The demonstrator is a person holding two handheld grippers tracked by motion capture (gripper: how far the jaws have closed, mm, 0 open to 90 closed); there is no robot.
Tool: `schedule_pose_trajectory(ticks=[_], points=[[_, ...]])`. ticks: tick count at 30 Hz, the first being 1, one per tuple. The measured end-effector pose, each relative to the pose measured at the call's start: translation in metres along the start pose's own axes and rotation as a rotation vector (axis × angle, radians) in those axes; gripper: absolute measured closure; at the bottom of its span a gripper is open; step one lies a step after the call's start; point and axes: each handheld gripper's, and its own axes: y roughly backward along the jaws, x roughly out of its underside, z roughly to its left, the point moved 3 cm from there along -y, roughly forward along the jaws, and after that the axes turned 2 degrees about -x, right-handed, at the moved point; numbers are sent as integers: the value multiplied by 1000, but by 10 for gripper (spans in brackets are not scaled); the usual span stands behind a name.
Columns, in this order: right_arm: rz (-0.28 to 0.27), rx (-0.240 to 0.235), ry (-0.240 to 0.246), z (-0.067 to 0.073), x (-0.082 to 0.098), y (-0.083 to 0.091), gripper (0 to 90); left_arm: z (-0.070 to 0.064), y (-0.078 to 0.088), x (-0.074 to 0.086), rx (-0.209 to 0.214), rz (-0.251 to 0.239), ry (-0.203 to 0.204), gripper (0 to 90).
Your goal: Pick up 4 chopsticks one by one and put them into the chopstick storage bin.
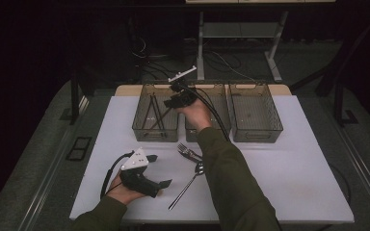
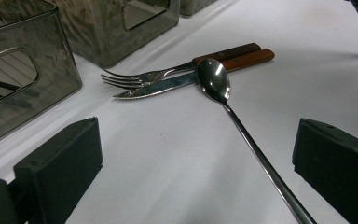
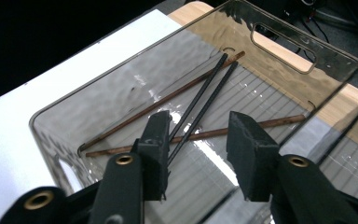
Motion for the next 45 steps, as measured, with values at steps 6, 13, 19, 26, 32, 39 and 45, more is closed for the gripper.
schedule_pose_trajectory(ticks=[6,13,19,26,32,39,45], points=[[-14,-4,21,-5,14,15,488,-1,-1,0,2,9,1,9],[-39,-43,8,-8,33,30,432,0,-1,0,-2,8,-3,9],[-37,-50,12,-10,49,45,336,-1,-2,1,-6,9,-1,9],[-54,-55,33,-12,67,65,326,-1,-3,1,-13,19,0,9],[-73,-69,39,-14,84,84,308,-2,-3,2,-18,16,13,9],[-70,-110,28,-17,113,99,270,-2,-4,2,-20,21,13,9],[-58,-84,37,-21,141,112,247,-1,-4,3,-21,35,3,9]])
